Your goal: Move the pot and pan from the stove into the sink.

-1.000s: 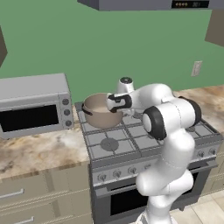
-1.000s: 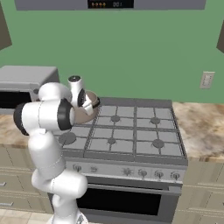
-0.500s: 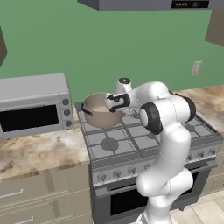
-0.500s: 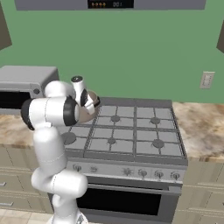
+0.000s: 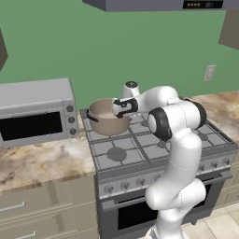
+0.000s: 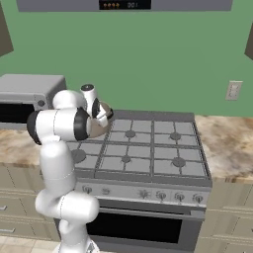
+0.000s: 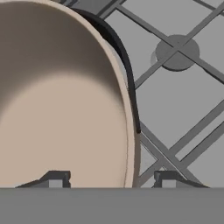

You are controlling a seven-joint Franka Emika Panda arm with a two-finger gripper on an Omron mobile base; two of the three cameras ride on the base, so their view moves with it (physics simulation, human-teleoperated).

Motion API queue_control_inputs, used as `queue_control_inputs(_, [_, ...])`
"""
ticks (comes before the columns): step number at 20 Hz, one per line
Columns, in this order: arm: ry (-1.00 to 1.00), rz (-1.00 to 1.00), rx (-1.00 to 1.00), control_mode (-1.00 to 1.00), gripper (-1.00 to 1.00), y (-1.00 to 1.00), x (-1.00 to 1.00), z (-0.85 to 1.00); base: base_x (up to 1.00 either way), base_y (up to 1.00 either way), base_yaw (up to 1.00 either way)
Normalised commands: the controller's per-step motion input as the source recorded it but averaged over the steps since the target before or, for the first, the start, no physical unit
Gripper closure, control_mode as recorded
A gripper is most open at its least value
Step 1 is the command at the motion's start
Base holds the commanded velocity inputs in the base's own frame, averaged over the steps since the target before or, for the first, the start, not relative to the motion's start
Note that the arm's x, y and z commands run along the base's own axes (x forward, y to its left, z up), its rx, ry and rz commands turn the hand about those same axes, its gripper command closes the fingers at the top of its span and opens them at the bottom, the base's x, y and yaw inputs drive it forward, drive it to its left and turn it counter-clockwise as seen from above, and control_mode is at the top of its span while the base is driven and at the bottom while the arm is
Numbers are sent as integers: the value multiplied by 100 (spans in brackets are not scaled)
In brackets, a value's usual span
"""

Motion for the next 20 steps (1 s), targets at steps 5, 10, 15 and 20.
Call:
queue_control_inputs(5, [0, -2, 2, -100, 100, -11, 0, 5, 0, 0, 0])
queue_control_inputs(10, [0, -5, 6, -100, 100, -17, -3, 31, 0, 0, 0])
queue_control_inputs(15, [6, -5, 4, -100, 100, -19, -14, 51, 0, 0, 0])
queue_control_inputs(20, [6, -1, 4, -100, 100, -36, -40, 50, 0, 0, 0])
